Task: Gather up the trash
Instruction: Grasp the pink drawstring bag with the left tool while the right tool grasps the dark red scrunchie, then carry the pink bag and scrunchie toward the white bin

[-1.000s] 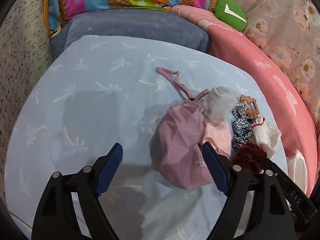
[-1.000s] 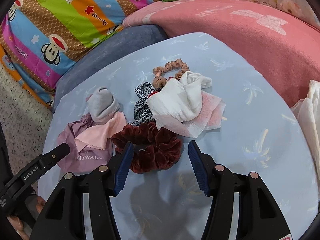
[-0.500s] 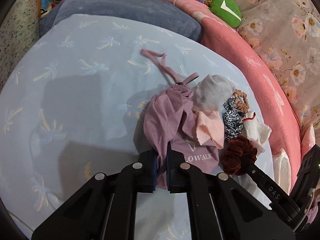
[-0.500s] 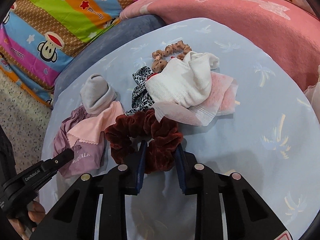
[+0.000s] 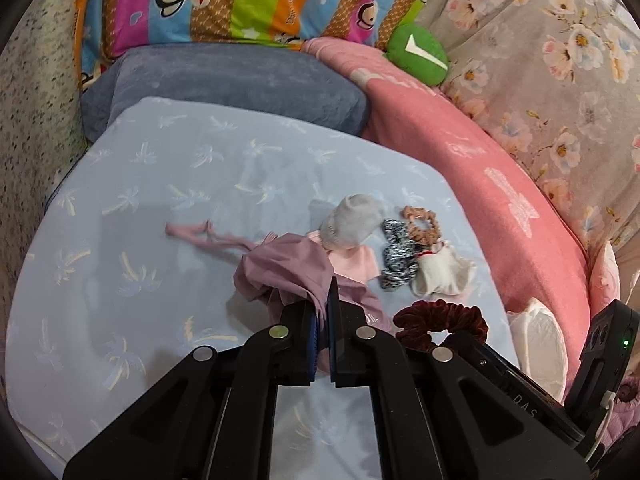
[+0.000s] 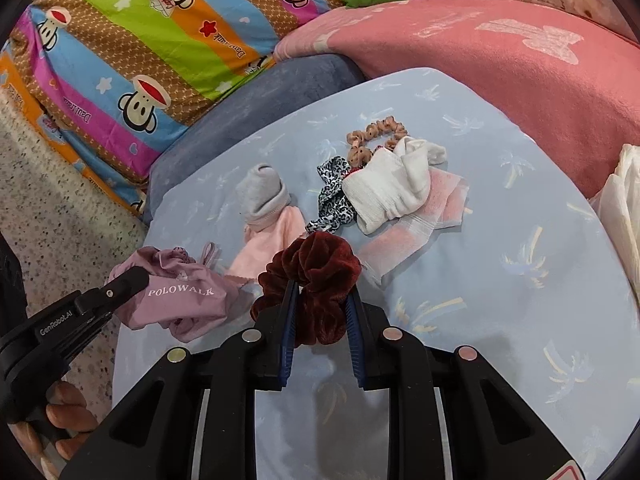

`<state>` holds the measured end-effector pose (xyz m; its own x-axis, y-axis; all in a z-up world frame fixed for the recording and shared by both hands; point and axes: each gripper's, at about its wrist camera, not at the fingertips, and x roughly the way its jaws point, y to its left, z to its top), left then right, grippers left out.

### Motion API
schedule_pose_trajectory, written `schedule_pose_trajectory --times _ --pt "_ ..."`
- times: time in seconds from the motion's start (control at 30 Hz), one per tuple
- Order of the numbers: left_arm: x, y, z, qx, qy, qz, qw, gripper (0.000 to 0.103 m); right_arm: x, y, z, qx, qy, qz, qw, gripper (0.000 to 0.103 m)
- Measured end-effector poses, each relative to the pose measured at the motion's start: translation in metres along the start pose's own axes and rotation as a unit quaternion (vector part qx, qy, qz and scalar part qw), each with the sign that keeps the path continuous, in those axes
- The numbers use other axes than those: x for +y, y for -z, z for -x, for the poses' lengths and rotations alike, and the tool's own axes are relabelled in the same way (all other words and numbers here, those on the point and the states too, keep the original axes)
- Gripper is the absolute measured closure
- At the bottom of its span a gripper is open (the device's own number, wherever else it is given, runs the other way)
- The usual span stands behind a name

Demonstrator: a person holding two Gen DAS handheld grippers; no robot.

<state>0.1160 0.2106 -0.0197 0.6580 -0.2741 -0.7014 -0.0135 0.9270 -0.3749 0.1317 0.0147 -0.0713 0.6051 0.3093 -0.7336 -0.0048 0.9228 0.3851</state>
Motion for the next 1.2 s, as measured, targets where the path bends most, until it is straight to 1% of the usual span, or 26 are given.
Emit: schedule_pose_trajectory --times 0.27,0.37,0.57,0.87,1.2 --pt "-0.038 0.0 0.025 -0.027 0.025 -0.034 0.9987 0.099 -0.001 -0.008 0.052 -0.05 -0.01 0.005 0.999 0.082" --pt "-0.054 0.001 0.03 -0.033 0.036 -0.048 0.9977 0.099 -0.006 -0.012 0.075 -0.073 -0.008 0.005 0.997 0.082" --pt "-0.09 0.004 0.035 -0.039 0.058 -0.082 0.9942 0.099 -0.022 -0.019 0.109 -0.108 -0.005 -0.008 0.994 0.082" --pt "-0.144 0.014 0.036 -0.039 0.091 -0.136 0.9857 0.099 -0.067 -0.025 0.156 -0.155 0.018 -0.041 0.987 0.082" --pt "-0.201 0.028 0.025 -0.022 0.126 -0.187 0.974 0.099 -0.133 -0.022 0.204 -0.2 0.053 -0.091 0.974 0.082"
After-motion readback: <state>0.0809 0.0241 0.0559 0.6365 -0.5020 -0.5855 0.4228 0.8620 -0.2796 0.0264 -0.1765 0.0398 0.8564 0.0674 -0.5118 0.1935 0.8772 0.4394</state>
